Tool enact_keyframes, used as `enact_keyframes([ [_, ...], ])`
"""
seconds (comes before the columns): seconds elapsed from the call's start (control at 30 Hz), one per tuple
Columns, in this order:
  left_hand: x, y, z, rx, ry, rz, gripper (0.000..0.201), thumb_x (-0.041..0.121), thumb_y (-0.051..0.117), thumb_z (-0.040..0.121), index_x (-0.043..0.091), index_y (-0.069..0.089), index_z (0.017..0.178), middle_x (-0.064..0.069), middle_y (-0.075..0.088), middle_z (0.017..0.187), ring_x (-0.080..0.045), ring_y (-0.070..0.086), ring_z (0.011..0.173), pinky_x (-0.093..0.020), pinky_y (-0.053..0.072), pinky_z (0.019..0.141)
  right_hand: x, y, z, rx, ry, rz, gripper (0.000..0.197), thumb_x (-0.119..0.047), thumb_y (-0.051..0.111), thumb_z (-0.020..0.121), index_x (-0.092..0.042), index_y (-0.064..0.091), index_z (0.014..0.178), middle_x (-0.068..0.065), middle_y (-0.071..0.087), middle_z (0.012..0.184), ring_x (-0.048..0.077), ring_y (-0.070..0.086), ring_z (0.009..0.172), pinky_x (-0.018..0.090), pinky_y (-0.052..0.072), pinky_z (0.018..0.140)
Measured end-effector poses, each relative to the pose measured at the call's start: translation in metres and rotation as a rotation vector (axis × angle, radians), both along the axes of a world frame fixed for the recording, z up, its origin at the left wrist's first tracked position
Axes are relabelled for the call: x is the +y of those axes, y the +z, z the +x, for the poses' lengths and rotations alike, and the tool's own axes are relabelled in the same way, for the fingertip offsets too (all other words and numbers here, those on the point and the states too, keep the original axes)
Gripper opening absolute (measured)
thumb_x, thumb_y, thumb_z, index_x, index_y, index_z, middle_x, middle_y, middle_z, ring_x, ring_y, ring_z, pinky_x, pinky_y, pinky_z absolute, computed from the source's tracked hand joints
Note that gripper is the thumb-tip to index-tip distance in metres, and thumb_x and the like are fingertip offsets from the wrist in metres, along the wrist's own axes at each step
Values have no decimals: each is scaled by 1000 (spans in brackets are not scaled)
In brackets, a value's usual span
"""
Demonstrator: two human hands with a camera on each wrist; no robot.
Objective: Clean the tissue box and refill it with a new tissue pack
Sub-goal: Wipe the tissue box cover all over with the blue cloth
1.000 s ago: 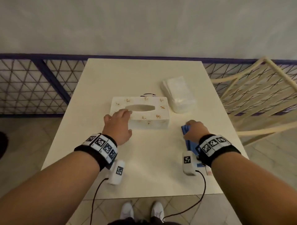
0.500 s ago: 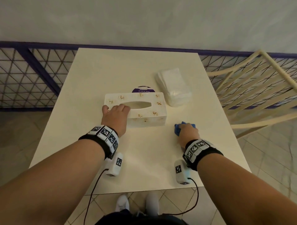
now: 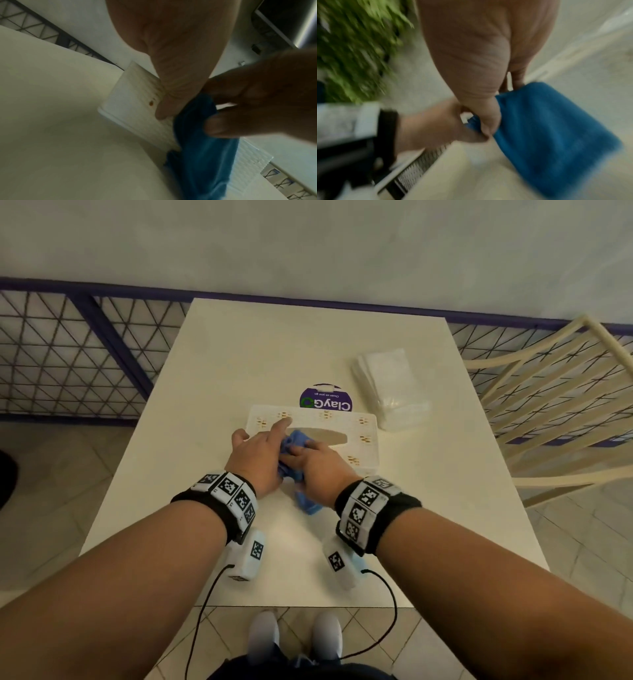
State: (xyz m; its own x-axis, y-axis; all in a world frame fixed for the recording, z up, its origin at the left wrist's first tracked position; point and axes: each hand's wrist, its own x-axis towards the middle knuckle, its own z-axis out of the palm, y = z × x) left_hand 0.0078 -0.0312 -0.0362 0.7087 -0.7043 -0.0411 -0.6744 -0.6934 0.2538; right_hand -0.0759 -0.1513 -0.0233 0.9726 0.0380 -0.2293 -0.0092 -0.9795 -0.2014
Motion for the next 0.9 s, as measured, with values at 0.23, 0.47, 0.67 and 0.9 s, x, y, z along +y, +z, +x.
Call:
enact_keyframes([
  [0.23,-1,-1,0,-62,-51,77,83,17,64,75,25,19,144,11,55,131,-11,51,119,-36,5,99,-34,-5,-24,84,-98,32,58,-13,50,94,-28,30,146,-4,23,158,21,17,146,33,20,115],
  [0.47,-5,-4,-6,-80,-19,64,79,13,64,71,26,27,140,13,57,127,-11,53,115,-34,7,95,-52,3,-62,-120,-309,71,43,-10,52,89,-12,52,131,7,52,138,29,37,133,39,32,112],
  [0.67,-12,-3,-7,-122,18,65,65,17,59,76,25,34,136,7,65,107,-16,59,106,-38,10,97,15,-5,-7,20,-134,73,59,-9,36,97,-19,14,151,7,8,160,28,4,148,37,3,119],
  [0.9,-11,1,-1,-137,-60,122,71,12,63,69,23,35,133,10,64,114,-13,61,103,-37,3,101,-70,-14,-65,-10,-224,31,73,-11,60,87,-23,22,149,-1,21,158,19,12,147,28,3,118],
])
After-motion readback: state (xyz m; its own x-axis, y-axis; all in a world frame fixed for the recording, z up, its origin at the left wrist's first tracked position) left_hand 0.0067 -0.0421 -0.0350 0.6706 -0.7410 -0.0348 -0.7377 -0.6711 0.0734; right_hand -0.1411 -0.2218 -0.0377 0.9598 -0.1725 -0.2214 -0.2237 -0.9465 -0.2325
